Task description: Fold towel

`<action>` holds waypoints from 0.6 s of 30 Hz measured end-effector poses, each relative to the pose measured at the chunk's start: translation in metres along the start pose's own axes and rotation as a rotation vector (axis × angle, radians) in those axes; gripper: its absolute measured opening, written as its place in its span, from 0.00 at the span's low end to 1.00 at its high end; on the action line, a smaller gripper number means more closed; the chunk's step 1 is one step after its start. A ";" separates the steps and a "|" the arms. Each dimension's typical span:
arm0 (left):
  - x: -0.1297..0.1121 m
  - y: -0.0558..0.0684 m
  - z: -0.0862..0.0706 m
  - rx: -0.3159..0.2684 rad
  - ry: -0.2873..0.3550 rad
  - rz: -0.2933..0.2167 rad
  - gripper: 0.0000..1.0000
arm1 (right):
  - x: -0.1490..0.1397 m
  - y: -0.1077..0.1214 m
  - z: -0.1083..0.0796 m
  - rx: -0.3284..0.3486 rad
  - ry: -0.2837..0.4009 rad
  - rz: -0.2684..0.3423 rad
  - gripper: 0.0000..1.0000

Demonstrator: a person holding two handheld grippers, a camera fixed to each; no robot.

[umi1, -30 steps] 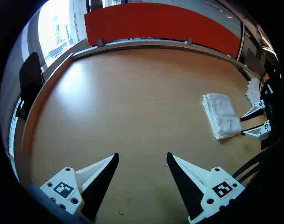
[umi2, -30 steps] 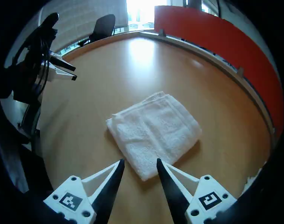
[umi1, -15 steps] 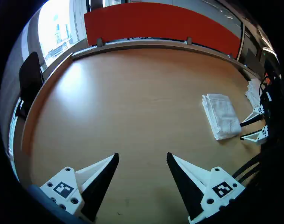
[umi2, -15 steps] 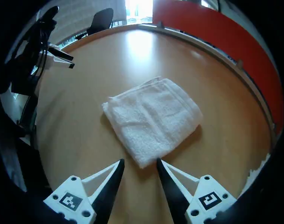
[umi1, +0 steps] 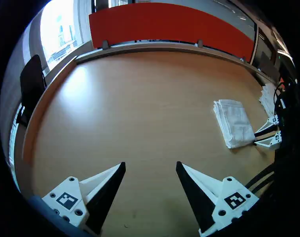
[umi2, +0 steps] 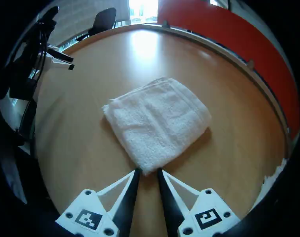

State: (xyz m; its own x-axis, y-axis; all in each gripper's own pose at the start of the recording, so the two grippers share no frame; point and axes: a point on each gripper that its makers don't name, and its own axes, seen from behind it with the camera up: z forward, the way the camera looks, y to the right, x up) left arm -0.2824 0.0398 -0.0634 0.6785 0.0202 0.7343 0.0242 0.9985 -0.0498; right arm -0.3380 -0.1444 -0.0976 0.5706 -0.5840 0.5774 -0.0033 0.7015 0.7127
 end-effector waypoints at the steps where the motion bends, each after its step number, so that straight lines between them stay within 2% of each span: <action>1: 0.000 0.000 0.000 0.000 0.000 0.000 0.95 | 0.000 0.000 0.000 0.000 0.000 0.003 0.32; 6: 0.000 0.000 0.000 -0.001 0.000 0.002 0.95 | 0.001 0.000 0.001 -0.003 0.000 0.010 0.26; 12: 0.000 0.000 0.000 -0.001 0.000 0.002 0.95 | 0.000 -0.001 -0.002 -0.002 0.002 0.010 0.06; 18: 0.000 -0.001 -0.001 -0.001 0.002 0.004 0.95 | 0.000 -0.001 -0.005 -0.005 0.005 0.016 0.05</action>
State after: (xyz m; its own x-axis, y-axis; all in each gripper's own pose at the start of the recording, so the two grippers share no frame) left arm -0.2817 0.0388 -0.0642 0.6797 0.0238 0.7331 0.0222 0.9983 -0.0530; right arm -0.3340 -0.1429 -0.1002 0.5746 -0.5703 0.5870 -0.0087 0.7130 0.7011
